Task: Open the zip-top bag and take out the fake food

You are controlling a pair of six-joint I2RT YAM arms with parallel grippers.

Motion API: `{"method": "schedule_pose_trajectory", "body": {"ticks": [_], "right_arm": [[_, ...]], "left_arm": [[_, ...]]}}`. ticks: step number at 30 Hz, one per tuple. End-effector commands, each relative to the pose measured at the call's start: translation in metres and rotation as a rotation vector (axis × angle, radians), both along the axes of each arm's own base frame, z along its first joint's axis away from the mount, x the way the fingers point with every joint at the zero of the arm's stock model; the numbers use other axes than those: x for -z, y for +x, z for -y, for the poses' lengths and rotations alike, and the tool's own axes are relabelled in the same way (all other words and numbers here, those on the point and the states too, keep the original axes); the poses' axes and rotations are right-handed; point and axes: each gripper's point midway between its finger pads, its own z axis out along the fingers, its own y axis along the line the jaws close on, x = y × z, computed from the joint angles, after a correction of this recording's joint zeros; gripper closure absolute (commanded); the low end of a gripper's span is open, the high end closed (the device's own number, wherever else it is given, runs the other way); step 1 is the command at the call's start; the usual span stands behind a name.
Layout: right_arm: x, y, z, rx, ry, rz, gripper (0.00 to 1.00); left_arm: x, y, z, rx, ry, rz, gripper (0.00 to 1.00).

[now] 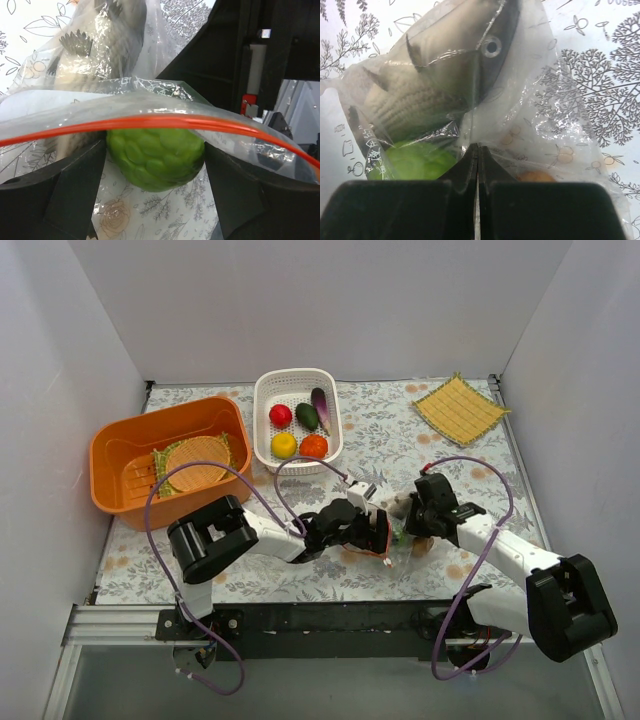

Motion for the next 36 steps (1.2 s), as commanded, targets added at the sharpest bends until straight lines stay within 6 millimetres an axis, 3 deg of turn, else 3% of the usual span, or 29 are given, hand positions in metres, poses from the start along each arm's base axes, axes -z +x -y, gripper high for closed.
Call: {"method": "schedule_pose_trajectory", "body": {"ticks": [1,5,8,12,13,16,27,32,33,35,36], "right_arm": [[-0.010,0.000,-0.015,-0.075,-0.003,0.025,0.99],[-0.010,-0.001,-0.022,-0.090,-0.004,0.030,0.99],[-0.006,-0.002,-0.015,-0.062,-0.038,0.020,0.99],[-0.005,-0.001,0.005,0.005,-0.120,0.032,0.99],[-0.008,0.000,0.007,0.020,-0.126,0.044,0.99],[-0.012,0.001,0.016,0.069,-0.140,0.063,0.99],[-0.020,0.010,0.039,0.172,-0.155,0.104,0.99],[-0.024,0.013,0.041,0.187,-0.145,0.118,0.99],[-0.025,0.013,0.042,0.189,-0.143,0.119,0.99],[-0.025,0.014,0.042,0.191,-0.140,0.120,0.99],[-0.025,0.014,0.042,0.190,-0.137,0.120,0.99]], "left_arm": [[0.011,0.006,0.001,-0.014,0.097,0.029,0.21],[0.025,0.008,0.001,-0.024,0.163,0.025,0.21],[0.029,0.008,0.000,-0.040,0.180,0.021,0.25],[0.012,0.012,-0.009,-0.085,0.147,0.046,0.41],[0.009,0.012,-0.011,-0.093,0.145,0.049,0.52],[-0.003,0.013,-0.018,-0.107,0.143,0.069,0.61],[-0.022,0.005,-0.064,-0.194,0.156,0.054,0.62],[-0.030,0.012,-0.093,-0.280,0.198,0.043,0.62],[-0.042,0.014,-0.099,-0.300,0.186,0.054,0.63],[-0.043,0.021,-0.118,-0.354,0.220,0.043,0.62],[-0.055,0.027,-0.125,-0.377,0.200,0.050,0.62]]}}
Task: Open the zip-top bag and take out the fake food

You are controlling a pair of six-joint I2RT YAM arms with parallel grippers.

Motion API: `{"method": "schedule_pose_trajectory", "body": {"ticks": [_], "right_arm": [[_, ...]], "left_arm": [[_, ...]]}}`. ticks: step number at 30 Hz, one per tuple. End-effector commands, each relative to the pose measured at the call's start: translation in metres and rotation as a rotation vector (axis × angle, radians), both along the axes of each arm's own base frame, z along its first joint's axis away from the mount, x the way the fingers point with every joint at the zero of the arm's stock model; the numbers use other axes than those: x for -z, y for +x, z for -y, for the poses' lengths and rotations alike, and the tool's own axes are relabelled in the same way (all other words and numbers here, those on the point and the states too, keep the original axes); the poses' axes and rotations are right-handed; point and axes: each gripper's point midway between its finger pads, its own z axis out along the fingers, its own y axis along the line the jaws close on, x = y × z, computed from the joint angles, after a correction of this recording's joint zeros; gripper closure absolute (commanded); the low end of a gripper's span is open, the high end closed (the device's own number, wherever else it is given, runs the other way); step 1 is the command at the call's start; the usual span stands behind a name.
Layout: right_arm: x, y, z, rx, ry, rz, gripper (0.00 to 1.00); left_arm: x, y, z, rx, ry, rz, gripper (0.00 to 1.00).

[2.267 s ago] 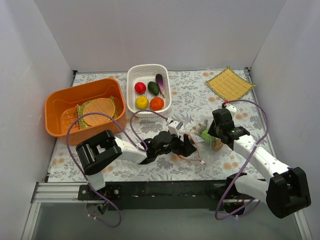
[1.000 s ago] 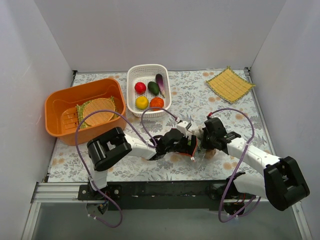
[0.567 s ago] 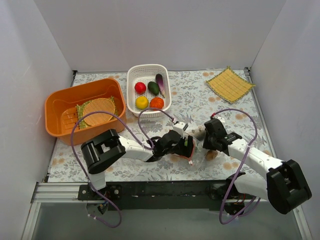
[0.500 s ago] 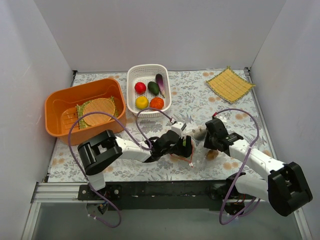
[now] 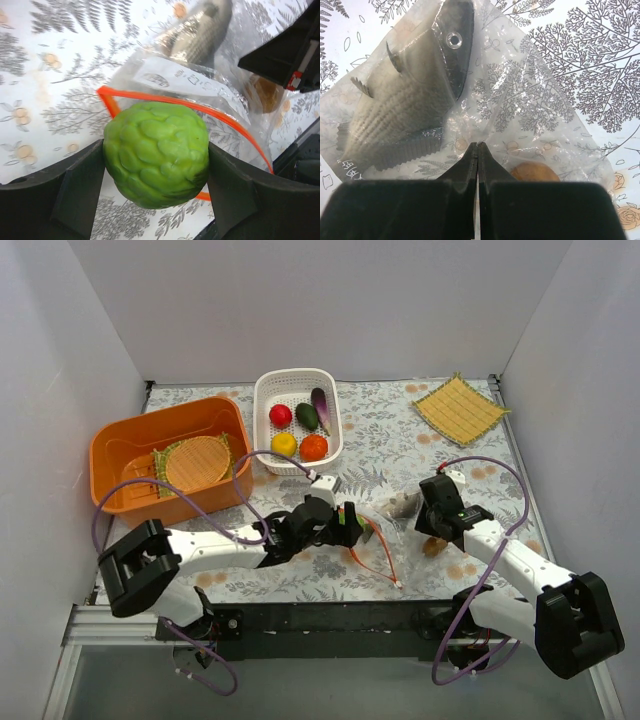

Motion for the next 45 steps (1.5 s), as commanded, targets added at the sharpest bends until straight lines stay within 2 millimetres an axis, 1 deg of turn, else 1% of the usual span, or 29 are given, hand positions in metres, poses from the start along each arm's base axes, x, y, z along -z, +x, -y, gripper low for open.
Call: {"method": "schedule_pose_trajectory", "body": {"ticks": [1,3,4,5,6,7,8,9,12,13,14,15,17,18,21,22,27,28,30,31,32,34,35,37,38,39,41,42,45], "right_arm": [[-0.012,0.008,0.002,0.022,0.012,0.043,0.99],[-0.013,0.008,-0.001,0.016,0.026,0.043,0.99],[-0.012,0.008,-0.001,0.014,0.028,0.042,0.99],[-0.013,0.009,-0.002,0.012,0.033,0.042,0.99],[-0.012,0.009,-0.004,0.000,0.037,0.033,0.99],[-0.011,0.008,-0.005,-0.005,0.035,0.025,0.99],[-0.014,0.009,-0.006,-0.009,0.039,0.026,0.99],[-0.013,0.009,-0.007,-0.014,0.040,0.022,0.99],[-0.019,0.011,-0.010,-0.025,0.052,0.032,0.99],[-0.020,0.012,-0.011,-0.028,0.056,0.033,0.99],[-0.022,0.013,-0.012,-0.030,0.059,0.035,0.99],[-0.024,0.014,-0.014,-0.037,0.066,0.033,0.99],[-0.024,0.012,-0.015,-0.044,0.068,0.023,0.99],[-0.026,0.012,-0.016,-0.047,0.074,0.027,0.99],[-0.026,0.010,-0.016,-0.052,0.080,0.031,0.99],[-0.025,0.010,-0.016,-0.053,0.080,0.029,0.99],[-0.027,0.010,-0.017,-0.061,0.078,0.030,0.99],[-0.027,0.009,-0.017,-0.062,0.077,0.030,0.99],[-0.031,0.011,-0.016,-0.062,0.078,0.039,0.99],[-0.031,0.010,-0.016,-0.060,0.076,0.042,0.99],[-0.032,0.010,-0.015,-0.061,0.075,0.043,0.99],[-0.034,0.011,-0.013,-0.055,0.069,0.059,0.99],[-0.035,0.010,-0.013,-0.056,0.070,0.057,0.99],[-0.039,0.011,-0.012,-0.053,0.067,0.069,0.99],[-0.040,0.011,-0.012,-0.057,0.068,0.070,0.99],[-0.043,0.012,-0.013,-0.056,0.071,0.079,0.99],[-0.045,0.012,-0.013,-0.062,0.073,0.082,0.99],[-0.047,0.012,-0.014,-0.063,0.076,0.085,0.99],[-0.049,0.013,-0.015,-0.067,0.081,0.085,0.99]], "left_arm": [[-0.026,0.031,-0.048,-0.170,0.018,0.023,0.62],[-0.048,0.052,-0.054,-0.203,-0.013,0.064,0.61],[-0.052,0.071,-0.063,-0.249,-0.007,0.076,0.61],[-0.076,0.089,-0.059,-0.262,-0.021,0.124,0.61],[-0.084,0.110,-0.068,-0.314,-0.010,0.150,0.61],[-0.072,0.125,-0.068,-0.332,0.036,0.149,0.60],[-0.096,0.145,-0.064,-0.349,0.029,0.203,0.60],[-0.093,0.163,-0.073,-0.396,0.062,0.206,0.60],[-0.094,0.210,-0.075,-0.459,0.096,0.222,0.59],[-0.094,0.220,-0.075,-0.476,0.102,0.224,0.58],[-0.076,0.231,-0.074,-0.484,0.134,0.207,0.56],[-0.083,0.243,-0.075,-0.496,0.150,0.218,0.53],[-0.064,0.256,-0.074,-0.509,0.209,0.202,0.49],[-0.066,0.263,-0.075,-0.525,0.225,0.203,0.47],[-0.050,0.277,-0.077,-0.536,0.253,0.190,0.22],[-0.053,0.281,-0.074,-0.527,0.254,0.195,0.20],[-0.070,0.275,-0.064,-0.473,0.221,0.195,0.13],[-0.080,0.272,-0.064,-0.472,0.210,0.205,0.12],[-0.083,0.261,-0.065,-0.460,0.208,0.196,0.12],[-0.099,0.254,-0.066,-0.458,0.180,0.209,0.13],[-0.089,0.245,-0.069,-0.453,0.184,0.187,0.13],[-0.094,0.231,-0.067,-0.432,0.164,0.177,0.15],[-0.105,0.222,-0.068,-0.428,0.139,0.183,0.17],[-0.095,0.196,-0.064,-0.396,0.132,0.147,0.20],[-0.105,0.184,-0.064,-0.385,0.100,0.153,0.22],[-0.090,0.168,-0.060,-0.363,0.101,0.121,0.23],[-0.096,0.148,-0.056,-0.330,0.063,0.112,0.28],[-0.081,0.132,-0.055,-0.305,0.075,0.081,0.30],[-0.076,0.098,-0.053,-0.260,0.021,0.027,0.38]]}}
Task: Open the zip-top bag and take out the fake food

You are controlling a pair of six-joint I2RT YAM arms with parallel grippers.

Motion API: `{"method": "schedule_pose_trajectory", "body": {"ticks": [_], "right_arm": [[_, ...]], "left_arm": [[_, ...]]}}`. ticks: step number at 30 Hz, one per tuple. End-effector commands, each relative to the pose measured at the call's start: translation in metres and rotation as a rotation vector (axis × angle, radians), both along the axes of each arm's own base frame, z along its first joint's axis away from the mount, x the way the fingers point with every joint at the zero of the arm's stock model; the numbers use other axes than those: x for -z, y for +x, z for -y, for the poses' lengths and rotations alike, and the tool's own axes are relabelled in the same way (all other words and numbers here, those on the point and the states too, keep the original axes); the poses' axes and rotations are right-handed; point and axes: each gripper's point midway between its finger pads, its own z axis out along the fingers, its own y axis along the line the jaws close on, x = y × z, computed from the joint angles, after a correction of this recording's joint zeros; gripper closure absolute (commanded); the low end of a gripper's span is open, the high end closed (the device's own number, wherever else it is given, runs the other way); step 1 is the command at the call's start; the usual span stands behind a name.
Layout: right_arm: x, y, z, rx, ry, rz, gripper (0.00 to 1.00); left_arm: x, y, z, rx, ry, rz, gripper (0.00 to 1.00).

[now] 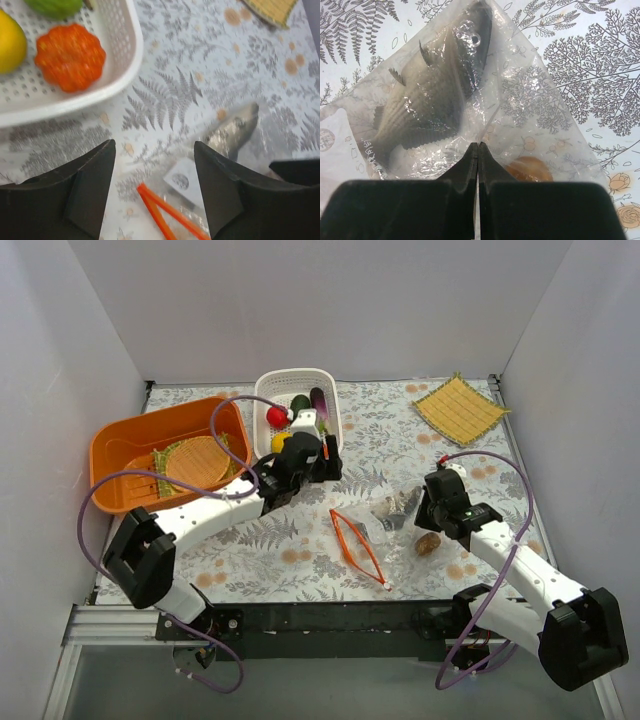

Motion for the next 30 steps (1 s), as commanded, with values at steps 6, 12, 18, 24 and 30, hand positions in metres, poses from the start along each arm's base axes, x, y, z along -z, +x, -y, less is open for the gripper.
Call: {"method": "schedule_pose_trajectory", "body": {"ticks": [6,12,18,24,30], "right_arm": [[-0.026,0.012,-0.003,-0.005,0.008,0.056,0.99],[-0.030,0.014,-0.009,-0.001,0.043,0.061,0.99],[-0.037,0.016,-0.018,-0.007,0.066,0.063,0.99],[-0.052,0.018,-0.033,-0.030,0.068,0.083,0.99],[-0.061,0.016,-0.020,-0.014,0.005,0.092,0.65]], "left_arm": [[0.029,-0.106,0.001,0.146,-0.174,-0.195,0.53],[0.058,-0.148,0.020,0.246,-0.285,-0.295,0.58],[0.062,-0.160,0.061,0.324,-0.383,-0.310,0.61],[0.090,-0.162,0.080,0.316,-0.423,-0.353,0.62],[0.113,-0.163,0.082,0.303,-0.457,-0.364,0.59]]}}
